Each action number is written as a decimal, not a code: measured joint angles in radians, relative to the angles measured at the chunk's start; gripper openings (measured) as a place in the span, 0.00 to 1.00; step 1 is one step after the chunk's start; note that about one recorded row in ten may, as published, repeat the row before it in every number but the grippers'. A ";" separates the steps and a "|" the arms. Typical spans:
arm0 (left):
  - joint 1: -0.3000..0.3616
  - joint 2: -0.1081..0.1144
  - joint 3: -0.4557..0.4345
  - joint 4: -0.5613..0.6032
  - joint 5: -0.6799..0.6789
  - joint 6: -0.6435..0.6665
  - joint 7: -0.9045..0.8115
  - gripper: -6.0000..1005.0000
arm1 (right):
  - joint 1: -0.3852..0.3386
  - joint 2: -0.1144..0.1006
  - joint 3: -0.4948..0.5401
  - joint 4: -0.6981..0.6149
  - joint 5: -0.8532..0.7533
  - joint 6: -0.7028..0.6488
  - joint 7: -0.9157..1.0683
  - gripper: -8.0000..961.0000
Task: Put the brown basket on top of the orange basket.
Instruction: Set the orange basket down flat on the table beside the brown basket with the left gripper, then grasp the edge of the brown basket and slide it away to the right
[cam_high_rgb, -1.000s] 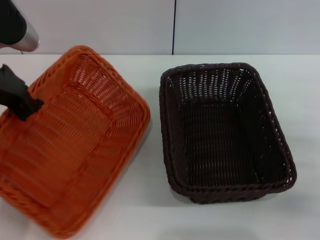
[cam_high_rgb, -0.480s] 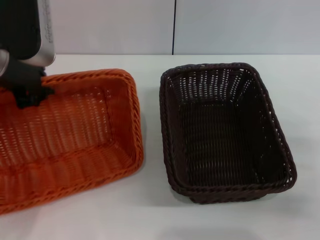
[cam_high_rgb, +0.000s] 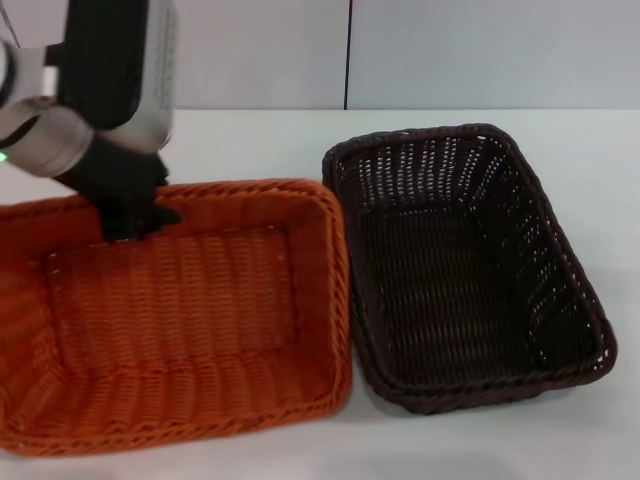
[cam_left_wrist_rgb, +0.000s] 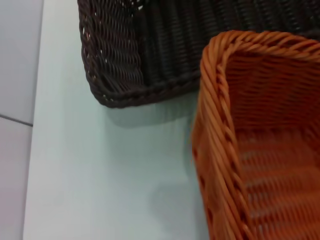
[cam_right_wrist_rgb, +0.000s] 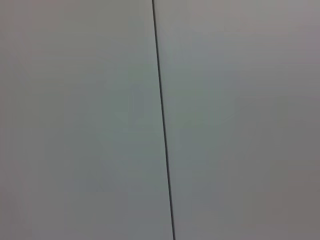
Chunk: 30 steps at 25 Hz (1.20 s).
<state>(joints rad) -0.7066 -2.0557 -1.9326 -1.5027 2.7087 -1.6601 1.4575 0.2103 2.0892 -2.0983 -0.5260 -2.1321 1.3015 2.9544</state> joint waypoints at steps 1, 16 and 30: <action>0.000 0.000 0.000 0.000 0.000 0.000 0.000 0.15 | 0.000 0.000 0.000 0.000 0.000 0.000 0.000 0.62; -0.126 -0.005 -0.011 0.254 0.011 0.251 -0.056 0.25 | 0.015 -0.007 0.011 0.021 0.001 -0.002 -0.006 0.62; 0.104 -0.010 0.147 0.007 0.071 0.733 -0.331 0.74 | 0.010 -0.005 0.006 0.027 0.001 0.004 -0.005 0.62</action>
<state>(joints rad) -0.6027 -2.0662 -1.7851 -1.4953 2.7794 -0.9273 1.1265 0.2201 2.0847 -2.0920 -0.4985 -2.1306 1.3057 2.9491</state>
